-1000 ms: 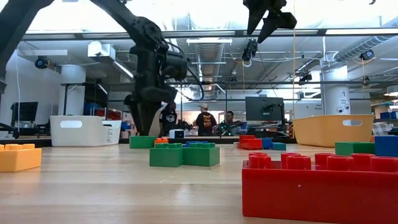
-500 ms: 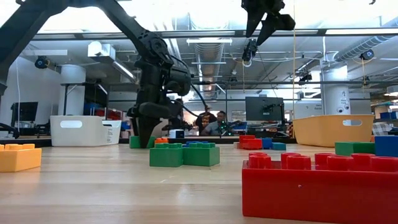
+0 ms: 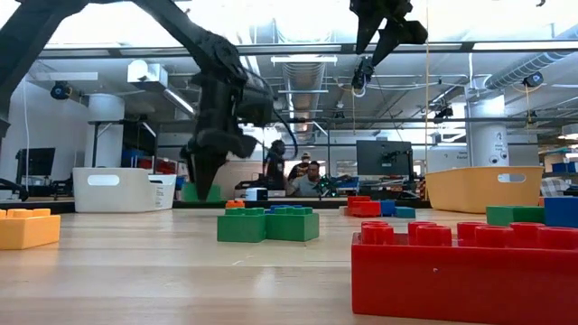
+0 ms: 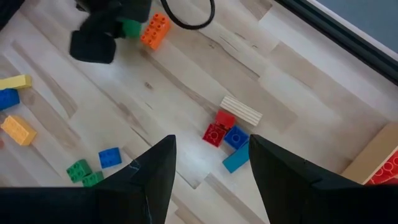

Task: Sort blocks by size
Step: Put the big green block into the white bin

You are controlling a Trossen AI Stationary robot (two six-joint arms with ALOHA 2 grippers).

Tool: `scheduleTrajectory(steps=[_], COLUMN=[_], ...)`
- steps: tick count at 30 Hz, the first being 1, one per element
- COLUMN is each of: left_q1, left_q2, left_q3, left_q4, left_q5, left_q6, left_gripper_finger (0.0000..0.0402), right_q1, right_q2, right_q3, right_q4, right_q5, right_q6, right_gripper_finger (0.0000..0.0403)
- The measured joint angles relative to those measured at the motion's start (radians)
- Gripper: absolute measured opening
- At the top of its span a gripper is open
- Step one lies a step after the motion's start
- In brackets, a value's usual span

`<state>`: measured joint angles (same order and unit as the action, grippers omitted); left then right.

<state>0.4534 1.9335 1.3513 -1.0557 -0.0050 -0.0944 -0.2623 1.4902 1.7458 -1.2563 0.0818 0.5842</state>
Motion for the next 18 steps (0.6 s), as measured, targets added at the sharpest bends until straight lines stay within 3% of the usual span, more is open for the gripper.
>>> scheduleTrajectory(steps=[7, 18], left_q1=[0.065, 0.439], left_q2=[-0.161, -0.335], left_q3=[0.006, 0.002], left_q4=[-0.018, -0.046], left_q5=[0.002, -0.012], left_q6=[-0.028, -0.121], left_gripper_finger=[0.0109, 0.0115], right_q1=[0.0, -0.003], right_q2=[0.0, 0.0], right_q3=[0.0, 0.0], right_q4=[0.009, 0.012], right_q5=[0.0, 0.027], right_q6=[0.0, -0.001], right_gripper_finger=[0.0192, 0.0192])
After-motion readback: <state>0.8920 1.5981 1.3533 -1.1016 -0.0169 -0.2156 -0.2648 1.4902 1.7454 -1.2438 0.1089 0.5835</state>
